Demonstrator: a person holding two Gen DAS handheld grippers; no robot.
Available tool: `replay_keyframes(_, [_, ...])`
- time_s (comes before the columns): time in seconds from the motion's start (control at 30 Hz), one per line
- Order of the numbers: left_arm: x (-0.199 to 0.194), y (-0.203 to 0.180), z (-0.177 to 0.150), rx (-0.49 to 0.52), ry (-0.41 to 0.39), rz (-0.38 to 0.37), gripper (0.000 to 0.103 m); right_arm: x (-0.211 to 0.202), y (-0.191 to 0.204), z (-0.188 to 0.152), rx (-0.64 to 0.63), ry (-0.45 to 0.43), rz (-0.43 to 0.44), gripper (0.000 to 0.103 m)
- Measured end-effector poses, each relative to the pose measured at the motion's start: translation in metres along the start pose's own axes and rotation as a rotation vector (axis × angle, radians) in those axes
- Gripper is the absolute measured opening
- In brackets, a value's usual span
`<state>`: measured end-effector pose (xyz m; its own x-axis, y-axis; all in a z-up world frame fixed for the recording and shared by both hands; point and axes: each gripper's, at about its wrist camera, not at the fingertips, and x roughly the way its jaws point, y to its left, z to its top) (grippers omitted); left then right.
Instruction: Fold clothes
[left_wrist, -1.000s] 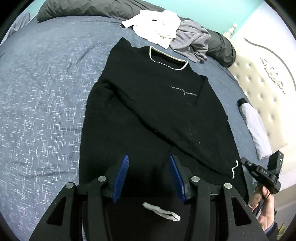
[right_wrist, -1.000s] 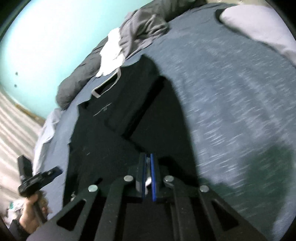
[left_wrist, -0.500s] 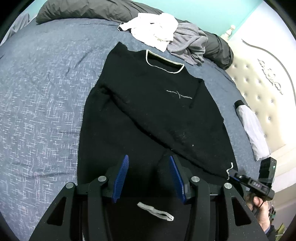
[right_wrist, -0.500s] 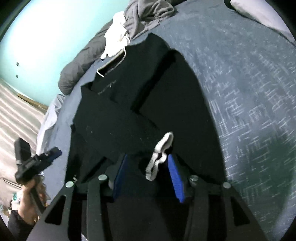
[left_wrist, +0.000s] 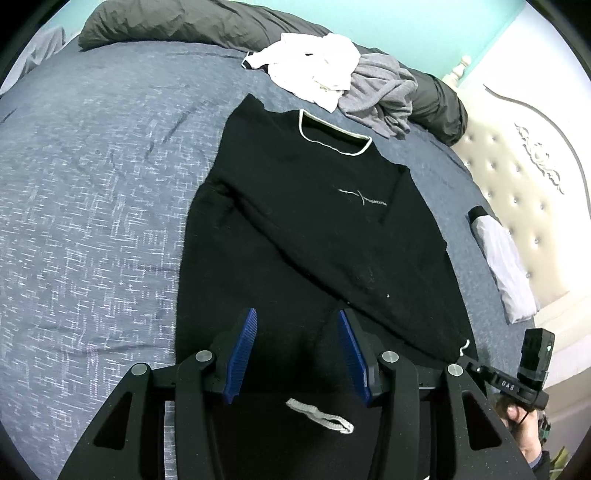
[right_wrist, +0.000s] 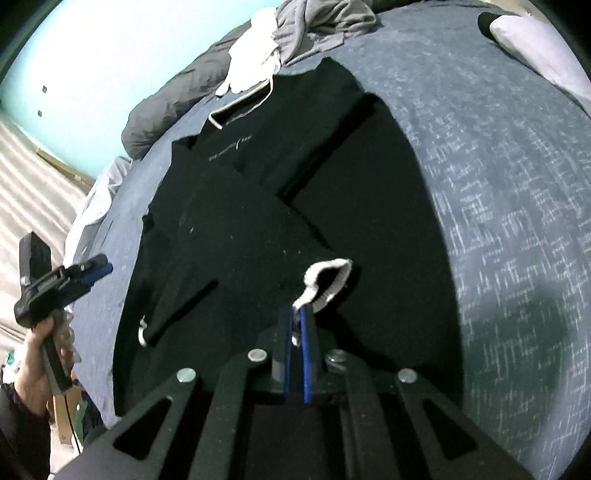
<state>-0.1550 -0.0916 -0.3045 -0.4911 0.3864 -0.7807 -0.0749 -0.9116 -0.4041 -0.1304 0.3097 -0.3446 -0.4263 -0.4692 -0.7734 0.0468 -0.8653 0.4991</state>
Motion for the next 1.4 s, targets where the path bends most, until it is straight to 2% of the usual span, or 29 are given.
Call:
replay_keyframes(0.17, [-0.004, 0.005, 0.005, -0.007, -0.008, 0.007, 0.050, 0.004, -0.007, -0.002, 0.023, 0.063, -0.014, 0.004])
replay_keyframes(0.5, [-0.001, 0.011, 0.026, 0.003, -0.017, 0.043, 0.050, 0.007, -0.014, 0.009, 0.066, 0.013, -0.018, 0.006])
replay_keyframes(0.7, [0.017, 0.020, 0.041, -0.009, -0.007, 0.074, 0.050, 0.012, -0.018, 0.015, 0.088, -0.014, -0.018, 0.006])
replay_keyframes(0.87, [0.043, 0.040, 0.056, -0.003, 0.012, 0.151, 0.050, 0.011, -0.022, 0.019, 0.099, -0.040, -0.021, 0.006])
replay_keyframes(0.93, [0.048, 0.047, 0.064, -0.003, 0.004, 0.178, 0.050, 0.004, -0.024, 0.019, 0.113, -0.070, -0.028, 0.006])
replay_keyframes(1.0, [0.053, 0.053, 0.072, 0.001, -0.001, 0.193, 0.050, -0.006, -0.028, 0.022, 0.138, -0.137, -0.006, 0.006])
replay_keyframes(1.17, [0.076, 0.052, 0.086, 0.106, 0.029, 0.269, 0.050, -0.016, -0.028, 0.031, 0.152, -0.236, -0.008, 0.006])
replay_keyframes(1.33, [0.090, 0.054, 0.094, 0.161, 0.029, 0.280, 0.049, -0.010, -0.031, 0.036, 0.152, -0.228, -0.003, 0.006])
replay_keyframes(1.4, [0.097, 0.054, 0.096, 0.183, 0.039, 0.281, 0.043, -0.008, -0.032, 0.038, 0.152, -0.223, -0.001, 0.006])
